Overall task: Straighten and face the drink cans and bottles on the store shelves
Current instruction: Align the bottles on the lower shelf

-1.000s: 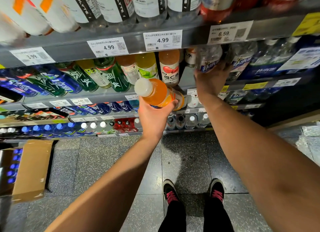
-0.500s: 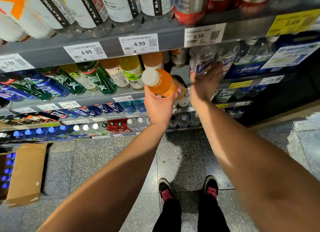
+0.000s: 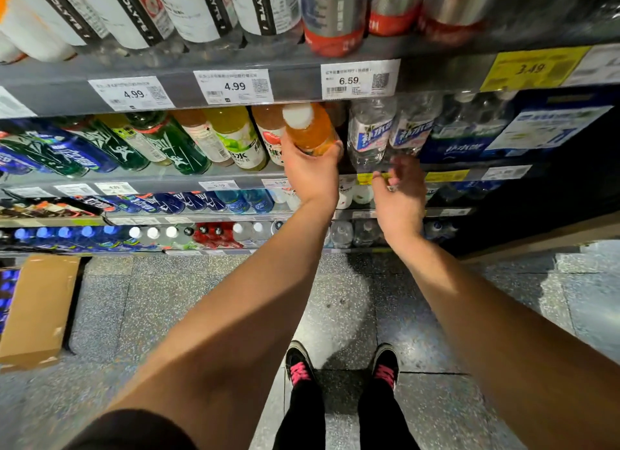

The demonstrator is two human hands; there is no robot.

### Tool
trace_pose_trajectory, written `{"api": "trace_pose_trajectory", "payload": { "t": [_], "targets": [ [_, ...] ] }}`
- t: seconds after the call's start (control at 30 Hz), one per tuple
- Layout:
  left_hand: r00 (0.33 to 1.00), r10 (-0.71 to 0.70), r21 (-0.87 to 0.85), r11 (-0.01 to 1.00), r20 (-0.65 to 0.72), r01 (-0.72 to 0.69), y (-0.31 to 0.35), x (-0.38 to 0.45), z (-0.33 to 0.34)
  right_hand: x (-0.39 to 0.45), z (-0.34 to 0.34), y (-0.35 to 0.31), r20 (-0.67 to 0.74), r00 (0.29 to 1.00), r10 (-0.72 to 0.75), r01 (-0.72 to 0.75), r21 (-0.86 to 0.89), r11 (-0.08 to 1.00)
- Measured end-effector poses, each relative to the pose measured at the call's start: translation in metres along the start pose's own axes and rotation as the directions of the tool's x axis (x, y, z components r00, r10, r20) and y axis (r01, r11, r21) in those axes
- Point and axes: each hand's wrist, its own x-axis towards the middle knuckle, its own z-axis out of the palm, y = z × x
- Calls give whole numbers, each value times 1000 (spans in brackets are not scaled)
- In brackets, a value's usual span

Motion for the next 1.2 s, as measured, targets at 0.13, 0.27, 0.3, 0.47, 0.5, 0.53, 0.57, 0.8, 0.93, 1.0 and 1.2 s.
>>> {"api": "trace_pose_trajectory", "payload": {
  "t": [0.13, 0.27, 0.3, 0.47, 0.5, 0.53, 0.57, 0.8, 0.93, 1.0, 1.2],
  "targets": [
    [1000, 24, 123, 992, 15, -26, -3, 2, 13, -3, -6, 4, 66, 998, -16, 14, 28, 1000],
    [996, 33, 247, 968, 86, -53, -1, 9, 23, -2, -12, 13, 187, 982, 26, -36, 47, 998],
    [995, 25, 283, 958, 95, -51, 1, 12, 25, -1, -13, 15, 223, 974, 36, -49, 53, 997],
    [981, -61, 281, 960, 186, 6, 0, 21, 19, -1, -19, 21, 322, 946, 21, -41, 55, 998],
    [972, -103, 263, 964, 213, 44, -4, 20, 14, -3, -20, 20, 332, 943, 13, -39, 72, 997],
    [963, -146, 252, 964, 227, 86, -8, 19, 7, -4, -21, 18, 339, 941, 9, -41, 87, 995],
    [958, -174, 248, 962, 228, 115, -11, 18, -2, -6, -21, 14, 343, 939, 8, -43, 94, 995],
    [994, -90, 228, 971, 55, 75, -17, 30, -86, -26, 13, -36, 444, 894, 61, -133, 133, 982],
    [1000, -24, 226, 974, 6, 22, -8, 59, -124, -40, 55, -69, 397, 916, 49, -110, 132, 985],
    [998, -29, 229, 973, 58, 15, -5, 75, -134, -42, 75, -82, 296, 953, 56, -76, 57, 995],
    [971, -1, 259, 964, 237, -63, -12, 105, -138, -39, 121, -102, 153, 988, -11, 24, -85, 996]
  ]
}}
